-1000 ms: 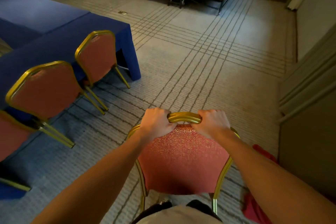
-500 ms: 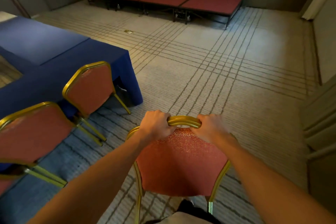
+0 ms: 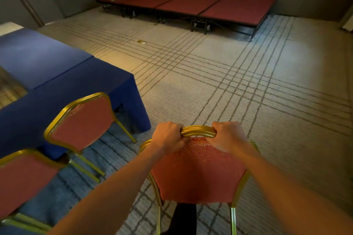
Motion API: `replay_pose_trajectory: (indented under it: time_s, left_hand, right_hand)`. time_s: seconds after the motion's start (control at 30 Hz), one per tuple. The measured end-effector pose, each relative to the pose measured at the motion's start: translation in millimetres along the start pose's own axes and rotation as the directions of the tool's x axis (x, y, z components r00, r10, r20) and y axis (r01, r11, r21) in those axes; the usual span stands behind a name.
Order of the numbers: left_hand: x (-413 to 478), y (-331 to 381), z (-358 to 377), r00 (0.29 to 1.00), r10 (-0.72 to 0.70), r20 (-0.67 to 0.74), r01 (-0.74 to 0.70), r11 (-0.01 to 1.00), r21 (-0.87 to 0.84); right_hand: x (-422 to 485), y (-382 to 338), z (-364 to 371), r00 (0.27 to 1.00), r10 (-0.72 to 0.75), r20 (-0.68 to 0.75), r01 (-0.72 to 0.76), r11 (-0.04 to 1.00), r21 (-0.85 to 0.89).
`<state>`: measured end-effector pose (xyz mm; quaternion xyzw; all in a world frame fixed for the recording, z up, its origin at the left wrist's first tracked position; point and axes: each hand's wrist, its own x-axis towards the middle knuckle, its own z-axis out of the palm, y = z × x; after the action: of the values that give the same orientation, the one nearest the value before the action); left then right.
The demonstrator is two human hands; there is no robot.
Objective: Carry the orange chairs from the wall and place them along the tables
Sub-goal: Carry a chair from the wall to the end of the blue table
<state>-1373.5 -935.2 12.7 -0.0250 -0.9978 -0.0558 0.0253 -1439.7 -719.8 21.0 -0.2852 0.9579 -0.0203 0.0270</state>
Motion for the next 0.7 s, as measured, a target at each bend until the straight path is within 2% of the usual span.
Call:
replay_pose_trajectory:
  time_s: [0.2, 0.43, 0.7]
  left_hand:
    - [135.8, -35.5, 26.5, 0.999, 0.018, 0.048, -0.016, 0.999, -0.047]
    - [270.2, -61.4, 9.4, 0.998, 0.029, 0.048, -0.024, 0.995, -0.094]
    - [413.5, -90.5, 15.0, 0.997, -0.026, 0.078, 0.032, 0.996, -0.078]
  right_hand:
    - [121.5, 54.8, 15.7, 0.999, 0.034, 0.005, -0.035, 0.999, 0.034]
    - [238.9, 106.5, -11.3, 0.997, 0.071, -0.021, -0.069, 0.994, 0.087]
    - [384.3, 175.9, -13.5, 0.998, -0.010, -0.065, 0.018, 0.992, 0.124]
